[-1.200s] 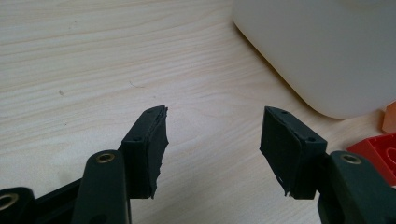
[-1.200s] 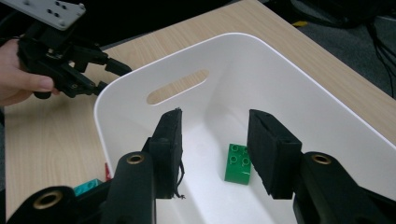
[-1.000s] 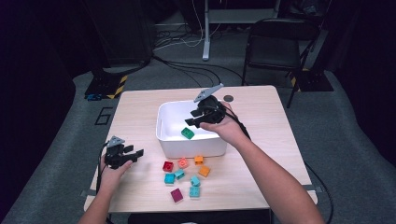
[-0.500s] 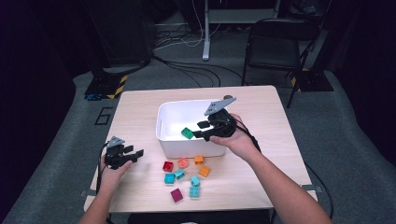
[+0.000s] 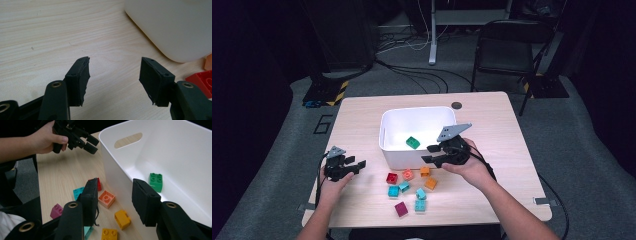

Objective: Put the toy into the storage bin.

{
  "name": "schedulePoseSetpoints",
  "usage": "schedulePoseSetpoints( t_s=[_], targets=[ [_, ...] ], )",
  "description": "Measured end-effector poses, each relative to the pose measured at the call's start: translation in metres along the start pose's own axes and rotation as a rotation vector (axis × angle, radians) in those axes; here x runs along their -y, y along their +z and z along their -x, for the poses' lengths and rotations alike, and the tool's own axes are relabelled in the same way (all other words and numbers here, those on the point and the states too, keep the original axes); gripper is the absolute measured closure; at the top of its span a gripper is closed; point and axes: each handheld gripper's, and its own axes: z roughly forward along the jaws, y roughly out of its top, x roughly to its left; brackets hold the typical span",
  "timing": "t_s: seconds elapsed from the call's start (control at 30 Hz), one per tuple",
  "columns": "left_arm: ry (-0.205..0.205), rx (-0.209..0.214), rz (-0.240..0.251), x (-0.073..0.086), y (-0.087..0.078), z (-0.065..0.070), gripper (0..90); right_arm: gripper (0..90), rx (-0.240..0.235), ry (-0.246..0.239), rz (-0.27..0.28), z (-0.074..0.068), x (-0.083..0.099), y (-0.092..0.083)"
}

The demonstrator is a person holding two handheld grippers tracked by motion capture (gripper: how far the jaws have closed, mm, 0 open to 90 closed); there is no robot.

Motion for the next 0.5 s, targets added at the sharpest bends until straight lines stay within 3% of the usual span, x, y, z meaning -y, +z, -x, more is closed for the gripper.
schedulePoseSetpoints(
  t_s=[0.5],
  targets=[
    [-0.001, -0.001, 0.000, 0.000, 0.000, 0.000, 40.9, 57.4, 0.023, 0.035, -0.016, -0.004, 0.045, 0.018]
  ],
)
